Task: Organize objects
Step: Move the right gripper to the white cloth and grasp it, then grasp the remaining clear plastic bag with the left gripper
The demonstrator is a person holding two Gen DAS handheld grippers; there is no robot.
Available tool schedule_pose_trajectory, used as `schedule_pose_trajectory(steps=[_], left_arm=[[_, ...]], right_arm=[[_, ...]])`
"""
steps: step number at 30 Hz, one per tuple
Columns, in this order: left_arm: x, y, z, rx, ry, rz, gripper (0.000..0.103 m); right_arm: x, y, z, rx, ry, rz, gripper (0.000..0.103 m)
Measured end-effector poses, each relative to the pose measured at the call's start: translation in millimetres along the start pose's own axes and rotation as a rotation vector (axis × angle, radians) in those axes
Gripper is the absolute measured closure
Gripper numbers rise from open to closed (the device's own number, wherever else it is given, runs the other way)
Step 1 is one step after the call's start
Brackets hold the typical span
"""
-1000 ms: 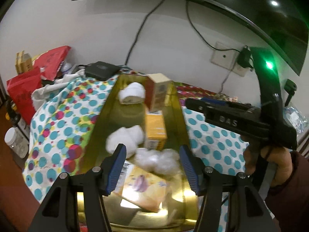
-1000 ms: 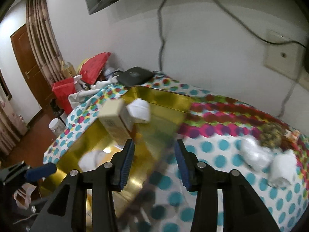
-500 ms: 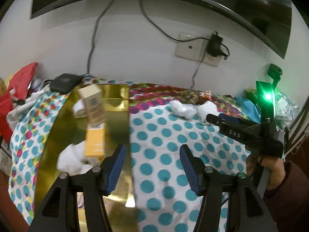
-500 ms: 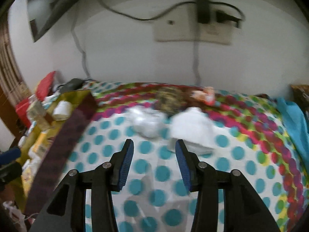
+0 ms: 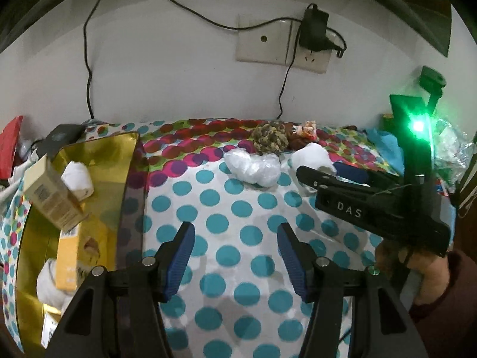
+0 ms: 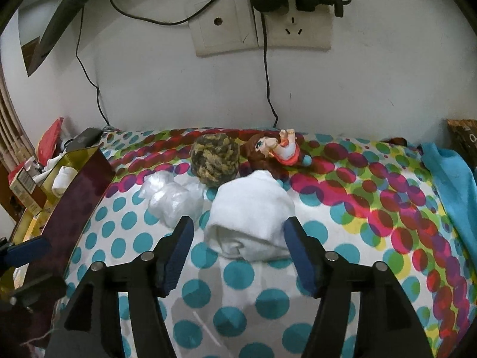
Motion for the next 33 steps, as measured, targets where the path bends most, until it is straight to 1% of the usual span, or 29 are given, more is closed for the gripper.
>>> schedule_pose_trajectory(steps=[4,6,7,8,10,12,15,19,25,30,33], left_arm=[[-20.3,-7.6,2.8,0.008,-0.014,-0.005,0.044],[-30.7,-10.9,1.9,0.034,0.001,-0.014,0.044],[-35.3,-12.5,1.5,0.049,0.012,-0.022,0.044],[-40.1,-13.7,1.0,0.067,0.025,-0.033,0.044],[-46.9,-15.9,2.0,0.093,0.032,-0.048,0.044],[-51.8,-17.8,4.8,0.097,0.038,-0.051,0.044],[-57.8,-20.4,11.5,0.082,0.029,-0.058,0.044],[-65.0,-24.8,20.6,0.071,0.036,-0.059,0.044],[-80.3,-31.3,34.0,0.036,0.029,-0.072,0.044],[-92.7,-38.1,39.0,0.043,0.011,-0.078,0.044],[-100.0,-43.0,39.9,0.044,0.001,-0.075,0.044]], right_arm=[[-8.5,-1.1,2.3,-0.004,0.007,-0.002,0.038],[-10.6,-3.1,6.7,-0.008,0.007,-0.009,0.040],[-14.6,-3.3,6.8,-0.005,0.013,-0.021,0.043],[-16.7,-3.2,8.6,-0.003,0.011,-0.036,0.050],[-18.2,-3.2,9.4,-0.012,-0.006,-0.042,0.054],[-16.8,-2.4,7.9,-0.003,-0.003,-0.037,0.062],[-12.4,0.3,9.8,0.003,-0.006,-0.033,0.068],[-3.2,5.9,17.1,0.022,0.011,-0.029,0.069],[17.4,18.3,39.1,0.011,0.022,-0.021,0.071],[21.6,21.8,48.3,-0.036,-0.005,-0.019,0.071],[19.3,21.0,47.1,-0.048,-0.020,-0.025,0.071]])
Point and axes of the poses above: each gripper's, at about its wrist camera, not at the fingertips, and x roughly against the way its jaws point, z to its right, y to its underside, the point moved 1 cm from there along -x, roughly the way its jaws point, and after that the axes turned 1 degree about x, right-handed, at the moved point
